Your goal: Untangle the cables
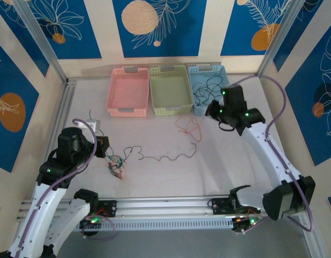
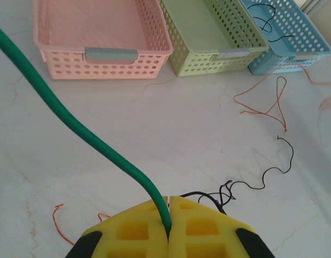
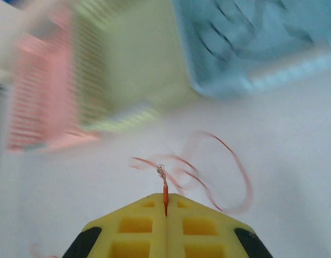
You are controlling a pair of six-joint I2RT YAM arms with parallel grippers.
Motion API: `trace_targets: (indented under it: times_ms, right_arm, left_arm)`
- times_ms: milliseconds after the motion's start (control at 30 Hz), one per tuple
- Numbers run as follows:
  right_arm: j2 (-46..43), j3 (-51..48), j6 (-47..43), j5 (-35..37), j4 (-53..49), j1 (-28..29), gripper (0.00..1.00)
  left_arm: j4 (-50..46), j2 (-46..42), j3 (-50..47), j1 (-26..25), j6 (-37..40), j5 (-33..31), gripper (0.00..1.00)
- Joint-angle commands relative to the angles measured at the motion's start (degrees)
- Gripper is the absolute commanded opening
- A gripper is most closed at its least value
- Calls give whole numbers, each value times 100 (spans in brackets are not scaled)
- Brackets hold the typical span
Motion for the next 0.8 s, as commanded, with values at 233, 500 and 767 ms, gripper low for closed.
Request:
trace_targets:
  times_ms: [233, 500, 767]
  right_arm:
    - [1762, -295, 211, -705, 206, -45, 14]
    - [2815, 382, 151, -854, 196, 280, 45]
    - [2900, 475, 392, -166, 170, 665, 58]
  left_arm:
    - [84, -3, -26, 81, 129, 91, 0]
    - [77, -24, -29, 81, 130, 81, 0]
    - [78, -33, -24, 81, 133, 87, 0]
